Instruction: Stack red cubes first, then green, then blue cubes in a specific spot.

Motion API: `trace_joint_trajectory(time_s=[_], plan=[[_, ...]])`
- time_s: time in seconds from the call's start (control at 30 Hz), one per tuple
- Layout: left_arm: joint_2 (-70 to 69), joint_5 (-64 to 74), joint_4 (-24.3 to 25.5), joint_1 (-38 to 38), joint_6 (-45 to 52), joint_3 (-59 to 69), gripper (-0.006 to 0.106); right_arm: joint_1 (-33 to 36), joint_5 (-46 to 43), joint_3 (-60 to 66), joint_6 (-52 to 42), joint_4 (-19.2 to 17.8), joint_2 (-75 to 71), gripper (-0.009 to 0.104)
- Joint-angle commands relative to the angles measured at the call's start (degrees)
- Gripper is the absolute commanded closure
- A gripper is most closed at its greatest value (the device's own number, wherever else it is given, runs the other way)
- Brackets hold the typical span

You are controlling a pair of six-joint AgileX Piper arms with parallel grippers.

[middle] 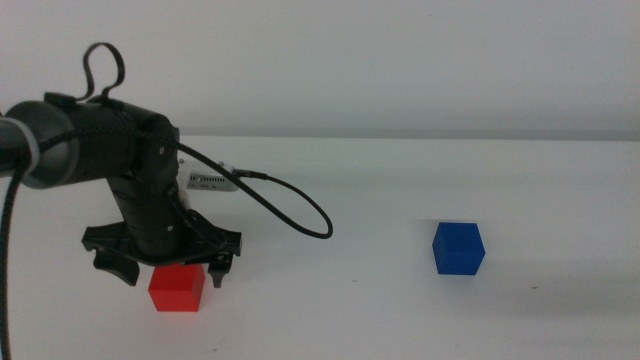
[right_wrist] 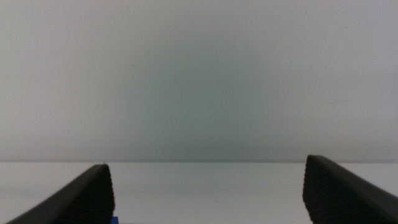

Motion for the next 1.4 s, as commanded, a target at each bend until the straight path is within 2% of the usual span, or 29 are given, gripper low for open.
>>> trace_joint_trajectory(time_s=[0.0,0.2,0.3,0.4,0.5,0.53,0.57,0.6,0.77,0.93,1.2,1.37], plan=[[0.9,-1.0,0.0,0.2,-0.6,0.1,0.007,-0.5,-0.5,2.5,-0.6,-0.3,-2.3,0.014],[2.1,-1.4,0.2,0.2,-0.6,0.1,0.01,-0.5,-0.5,2.5,-0.6,-0.3,-2.3,0.014],[2.1,-1.4,0.3,0.2,-0.1,0.1,0.021,-0.5,-0.5,2.5,-0.6,-0.3,-2.3,0.014],[2.1,-1.6,-0.7,0.5,-0.1,0.1,0.041,-0.5,-0.5,2.5,-0.6,-0.3,-2.3,0.014],[2.1,-1.2,-1.4,0.7,-0.3,0.2,0.068,-0.5,-0.5,2.5,-0.6,-0.3,-2.3,0.014],[2.1,-1.2,-1.4,0.7,-0.4,0.2,0.078,-0.5,-0.5,2.5,-0.6,-0.3,-2.3,0.014],[2.0,-1.1,-2.0,0.7,-0.7,0.0,0.096,-0.5,-0.5,2.5,-0.6,-0.3,-2.3,0.014],[1.4,-0.4,-2.8,0.7,-0.8,-0.3,0.102,-0.5,-0.5,2.5,-0.6,-0.3,-2.3,0.014],[-3.2,9.0,-1.2,-3.1,-7.9,-5.8,0.102,-0.5,-0.5,2.5,-0.6,-0.3,-2.3,0.014],[-1.4,16.0,-0.8,-11.0,-17.4,-15.5,0.102,-0.5,-0.5,2.5,-0.6,-0.3,-2.3,0.014],[13.2,22.0,0.3,-21.7,-20.2,-33.7,0.102,-0.5,-0.5,2.5,-0.6,-0.3,-2.3,0.014],[21.4,22.4,-0.1,-24.5,-20.5,-43.3,0.102,-0.5,-0.5,2.5,-0.6,-0.3,-2.3,0.014]])
